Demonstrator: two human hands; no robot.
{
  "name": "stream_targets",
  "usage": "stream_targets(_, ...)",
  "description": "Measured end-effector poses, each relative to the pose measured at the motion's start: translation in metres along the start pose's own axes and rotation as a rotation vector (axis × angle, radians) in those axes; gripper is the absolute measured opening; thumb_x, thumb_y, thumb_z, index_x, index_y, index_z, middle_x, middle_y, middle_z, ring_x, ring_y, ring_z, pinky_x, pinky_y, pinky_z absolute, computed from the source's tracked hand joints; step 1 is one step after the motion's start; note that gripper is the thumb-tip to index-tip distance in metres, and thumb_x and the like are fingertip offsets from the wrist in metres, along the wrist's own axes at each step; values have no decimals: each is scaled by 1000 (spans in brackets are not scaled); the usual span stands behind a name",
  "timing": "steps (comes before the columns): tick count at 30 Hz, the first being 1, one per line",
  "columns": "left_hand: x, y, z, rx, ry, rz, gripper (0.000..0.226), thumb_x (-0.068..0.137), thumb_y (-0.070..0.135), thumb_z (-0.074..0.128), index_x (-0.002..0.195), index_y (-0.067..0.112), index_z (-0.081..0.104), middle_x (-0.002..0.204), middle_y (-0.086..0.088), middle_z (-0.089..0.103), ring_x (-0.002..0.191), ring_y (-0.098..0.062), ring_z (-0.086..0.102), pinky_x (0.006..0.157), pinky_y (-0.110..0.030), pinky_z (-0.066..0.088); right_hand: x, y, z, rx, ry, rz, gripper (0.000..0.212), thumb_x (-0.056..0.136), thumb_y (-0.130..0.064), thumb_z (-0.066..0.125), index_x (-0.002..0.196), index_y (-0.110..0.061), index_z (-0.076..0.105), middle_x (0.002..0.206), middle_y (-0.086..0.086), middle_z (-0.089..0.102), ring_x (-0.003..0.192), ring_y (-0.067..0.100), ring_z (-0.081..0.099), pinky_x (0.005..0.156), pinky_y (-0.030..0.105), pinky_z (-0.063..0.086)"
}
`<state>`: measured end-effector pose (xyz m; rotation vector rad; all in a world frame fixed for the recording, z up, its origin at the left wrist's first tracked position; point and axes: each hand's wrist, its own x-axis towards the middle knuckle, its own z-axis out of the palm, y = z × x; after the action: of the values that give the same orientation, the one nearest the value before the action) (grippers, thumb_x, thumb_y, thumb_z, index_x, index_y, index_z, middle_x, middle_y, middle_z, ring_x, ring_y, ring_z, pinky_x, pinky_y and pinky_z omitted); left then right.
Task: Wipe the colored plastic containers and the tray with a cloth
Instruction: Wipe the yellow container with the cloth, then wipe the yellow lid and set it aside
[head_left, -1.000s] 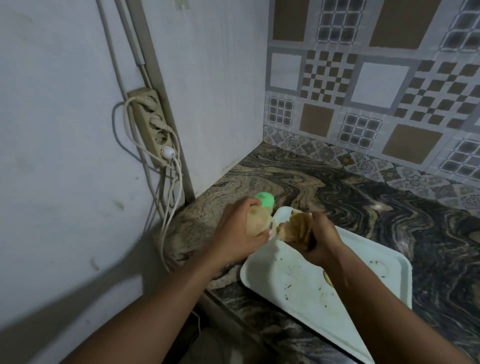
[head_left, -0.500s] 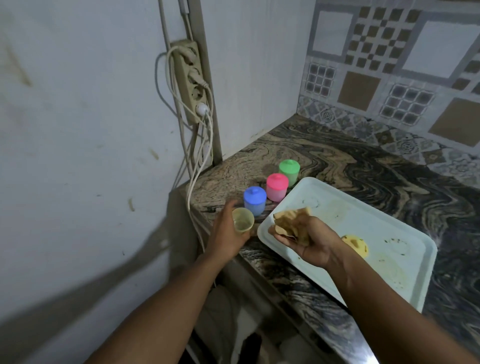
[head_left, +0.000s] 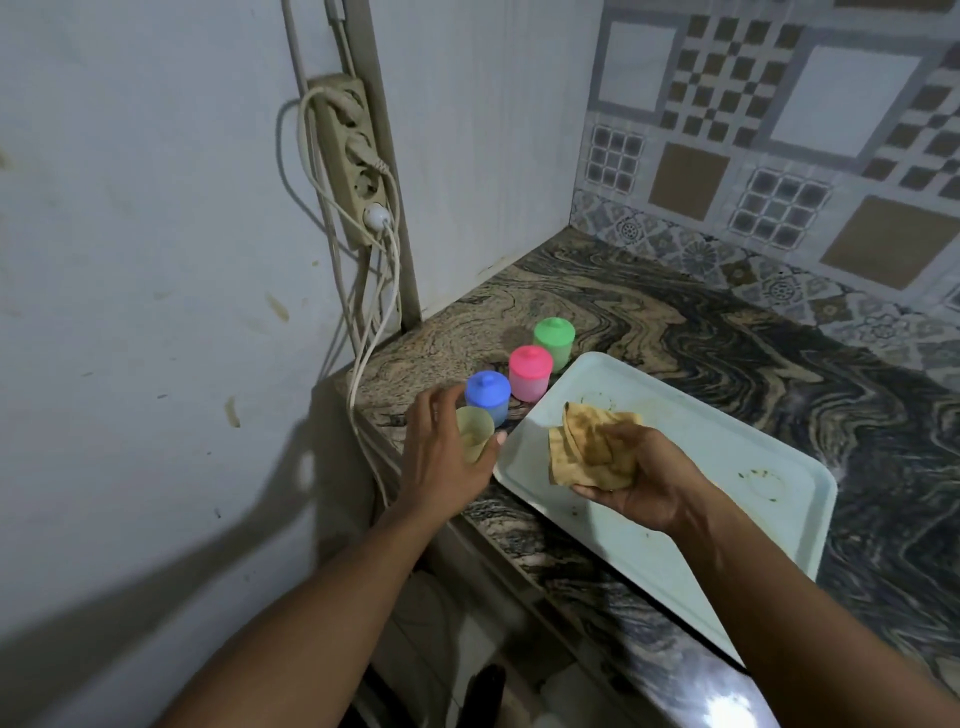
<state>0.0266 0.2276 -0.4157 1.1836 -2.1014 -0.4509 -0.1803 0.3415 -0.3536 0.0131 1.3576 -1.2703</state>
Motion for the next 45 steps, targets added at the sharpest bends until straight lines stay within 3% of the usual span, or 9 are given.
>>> stream_targets(5, 14, 57, 23, -39, -117, 214, 44, 86, 36, 65, 123, 17, 51, 119, -5, 50, 109, -26, 51, 85, -40, 49, -19, -26, -39, -48, 200, -102, 24, 100, -14, 53, 121, -9, 62, 116, 19, 70, 101, 39, 69, 83, 57, 57)
stream_targets(7, 16, 81, 40, -87, -223, 281, 37, 87, 33, 63, 121, 19, 55, 116, -1, 53, 108, -23, 53, 86, -41, 49, -30, -35, -54, -220, 260, -203, 17, 103, -14, 51, 114, -13, 64, 108, 16, 71, 96, 32, 69, 86, 49, 58)
stream_targets(10, 18, 113, 71, -74, -458, 367, 34, 88, 31, 63, 121, 21, 59, 117, 1, 56, 110, -24, 53, 88, -44, 49, -51, -48, -79, -537, 352, -440, 18, 102, -15, 51, 92, -18, 65, 88, 9, 72, 78, 21, 71, 65, 30, 61)
stream_targets(12, 17, 129, 89, -36, -585, 412, 36, 90, 30, 64, 125, 21, 60, 120, -1, 58, 113, -25, 52, 91, -43, 49, -54, -49, -101, -656, 427, -547, 14, 94, -16, 56, 91, -14, 70, 86, 12, 77, 79, 27, 76, 73, 43, 62)
stream_targets(22, 33, 164, 136, 201, -856, 715, 33, 97, 20, 54, 128, 24, 65, 121, -2, 59, 111, -27, 52, 89, -41, 45, -40, -27, -152, -416, 543, -295, 9, 95, -3, 61, 93, -10, 66, 97, 30, 71, 85, 45, 72, 74, 57, 61)
stream_targets(32, 49, 147, 135, 101, -899, 628, 26, 95, 28, 64, 119, 20, 69, 110, -2, 62, 105, -25, 57, 82, -40, 49, -28, -26, -152, -90, 353, -226, 19, 98, -14, 63, 109, 0, 67, 99, 24, 73, 85, 37, 69, 79, 51, 59)
stream_targets(35, 54, 141, 132, -5, -855, 568, 28, 91, 28, 69, 117, 19, 71, 111, 1, 66, 107, -20, 58, 89, -40, 50, -19, -22, -152, -302, 467, -413, 14, 95, 1, 61, 108, -3, 67, 90, 18, 75, 79, 36, 72, 75, 54, 62)
stream_targets(39, 60, 143, 124, -134, -757, 584, 26, 88, 25, 72, 112, 16, 73, 107, 1, 69, 101, -18, 59, 87, -38, 50, -18, -28, -133, -713, 526, -797, 36, 91, 9, 51, 104, -17, 73, 93, -10, 77, 89, 12, 73, 76, 21, 58)
stream_targets(45, 62, 158, 106, -236, -488, 695, 18, 88, 12, 68, 105, 7, 73, 97, -7, 68, 93, -25, 61, 78, -36, 52, -3, -8, -114, -1116, 510, -1090, 60, 76, 13, 53, 123, -18, 72, 129, 5, 70, 113, 27, 68, 90, 40, 57)
